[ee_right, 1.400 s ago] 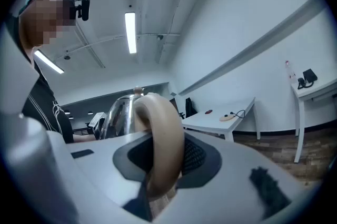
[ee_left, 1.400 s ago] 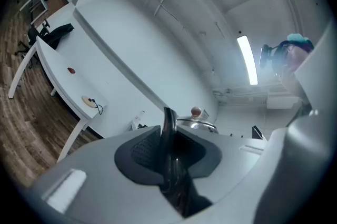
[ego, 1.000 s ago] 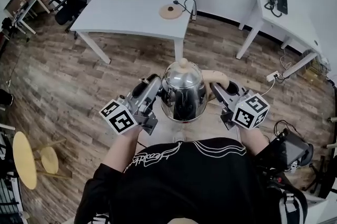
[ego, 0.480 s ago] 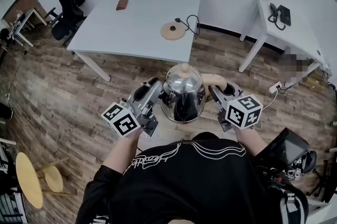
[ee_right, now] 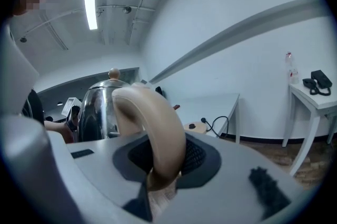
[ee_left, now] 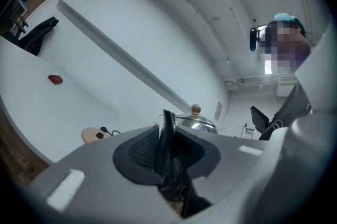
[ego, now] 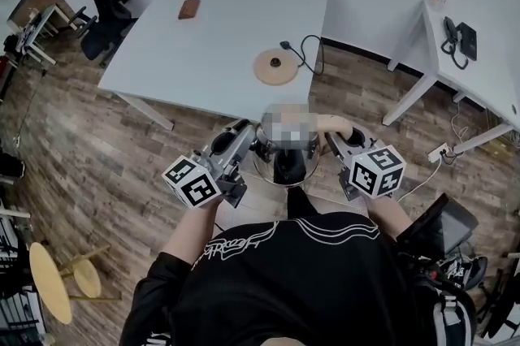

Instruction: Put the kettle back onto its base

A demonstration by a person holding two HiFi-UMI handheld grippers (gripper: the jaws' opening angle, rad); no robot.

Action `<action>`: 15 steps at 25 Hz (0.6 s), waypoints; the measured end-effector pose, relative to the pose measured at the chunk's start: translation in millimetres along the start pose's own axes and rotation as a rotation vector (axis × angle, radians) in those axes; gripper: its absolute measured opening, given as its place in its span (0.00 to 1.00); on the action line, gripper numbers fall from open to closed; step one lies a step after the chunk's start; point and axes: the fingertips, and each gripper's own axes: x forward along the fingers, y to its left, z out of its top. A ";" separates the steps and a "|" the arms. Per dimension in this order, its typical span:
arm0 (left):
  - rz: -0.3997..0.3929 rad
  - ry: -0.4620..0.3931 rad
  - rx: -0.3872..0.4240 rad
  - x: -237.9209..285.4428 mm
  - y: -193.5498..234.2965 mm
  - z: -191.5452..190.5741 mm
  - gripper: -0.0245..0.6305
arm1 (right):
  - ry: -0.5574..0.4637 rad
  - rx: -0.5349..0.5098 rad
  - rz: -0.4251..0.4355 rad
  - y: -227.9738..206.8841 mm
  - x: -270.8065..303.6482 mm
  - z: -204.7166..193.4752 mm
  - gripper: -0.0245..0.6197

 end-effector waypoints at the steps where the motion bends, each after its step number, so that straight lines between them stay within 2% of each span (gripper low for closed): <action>1: 0.011 0.001 -0.006 9.3 14.6 4.0 0.12 | 0.006 -0.003 0.006 -9.7 15.4 4.2 0.17; 11: 0.115 0.026 0.001 119.4 150.8 51.1 0.12 | 0.039 -0.050 0.032 -115.6 157.6 59.6 0.17; 15: 0.147 0.032 0.026 140.3 185.2 58.9 0.12 | 0.032 -0.068 0.045 -136.5 192.6 66.8 0.17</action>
